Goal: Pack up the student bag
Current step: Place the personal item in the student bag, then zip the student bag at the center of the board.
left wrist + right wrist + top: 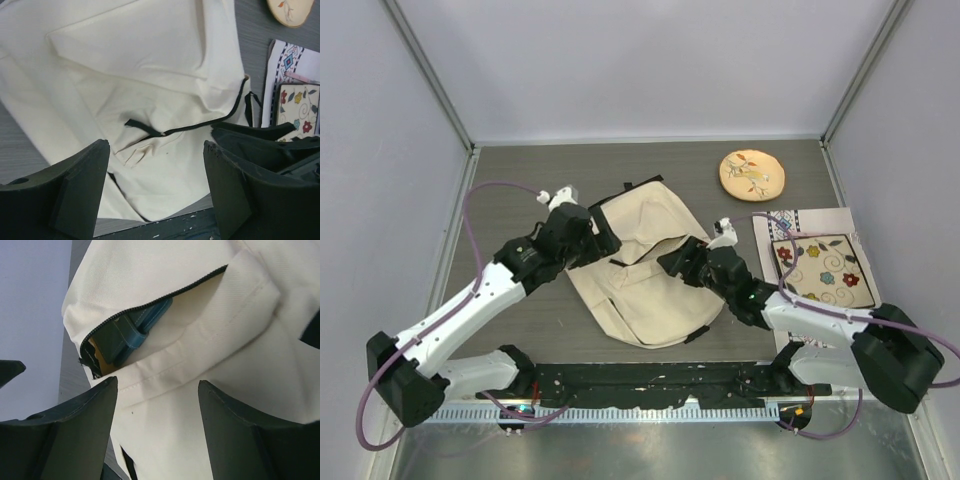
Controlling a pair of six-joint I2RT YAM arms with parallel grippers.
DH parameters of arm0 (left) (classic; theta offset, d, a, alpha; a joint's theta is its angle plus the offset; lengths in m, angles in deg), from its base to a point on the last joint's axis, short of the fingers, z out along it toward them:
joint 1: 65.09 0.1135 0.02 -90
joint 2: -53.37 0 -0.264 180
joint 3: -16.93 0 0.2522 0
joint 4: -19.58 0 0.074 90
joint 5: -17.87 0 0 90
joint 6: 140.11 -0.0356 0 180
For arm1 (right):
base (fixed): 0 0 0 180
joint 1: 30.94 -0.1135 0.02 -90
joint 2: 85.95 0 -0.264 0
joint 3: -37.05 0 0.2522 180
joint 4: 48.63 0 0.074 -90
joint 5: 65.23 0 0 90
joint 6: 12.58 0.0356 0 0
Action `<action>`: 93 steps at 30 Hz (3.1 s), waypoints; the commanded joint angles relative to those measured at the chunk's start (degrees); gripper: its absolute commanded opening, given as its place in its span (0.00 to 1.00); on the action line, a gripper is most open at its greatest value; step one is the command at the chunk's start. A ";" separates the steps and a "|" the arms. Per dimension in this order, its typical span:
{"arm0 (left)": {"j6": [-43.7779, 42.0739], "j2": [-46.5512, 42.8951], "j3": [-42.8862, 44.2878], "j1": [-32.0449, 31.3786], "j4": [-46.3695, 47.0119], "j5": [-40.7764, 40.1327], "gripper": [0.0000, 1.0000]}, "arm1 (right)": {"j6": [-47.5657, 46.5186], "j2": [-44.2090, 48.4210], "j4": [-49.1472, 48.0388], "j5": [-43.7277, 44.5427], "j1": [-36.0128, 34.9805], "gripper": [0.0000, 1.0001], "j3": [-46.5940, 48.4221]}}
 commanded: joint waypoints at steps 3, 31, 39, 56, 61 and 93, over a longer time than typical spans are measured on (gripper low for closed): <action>4.58 -6.72 -8.09 0.28 0.21 -2.61 0.80 | -3.50 13.03 11.41 4.25 0.11 0.70 -1.56; 12.84 -2.87 -25.94 0.37 24.82 0.82 0.68 | -26.44 5.43 24.70 -13.85 -1.29 0.51 19.44; 14.16 -1.72 -28.57 0.28 29.39 1.17 0.37 | -29.60 1.82 25.93 -12.45 -3.15 0.50 22.78; 11.71 -7.96 -30.43 0.37 32.13 1.35 0.00 | -38.48 -9.60 30.41 -10.17 -8.15 0.57 32.35; 9.42 -10.42 -29.11 0.46 29.14 1.35 0.00 | -41.64 -13.90 30.94 -8.67 -9.47 0.60 35.78; 7.57 -11.13 -27.09 0.37 27.82 3.98 0.00 | -44.64 -27.36 26.64 11.37 -14.48 0.16 41.24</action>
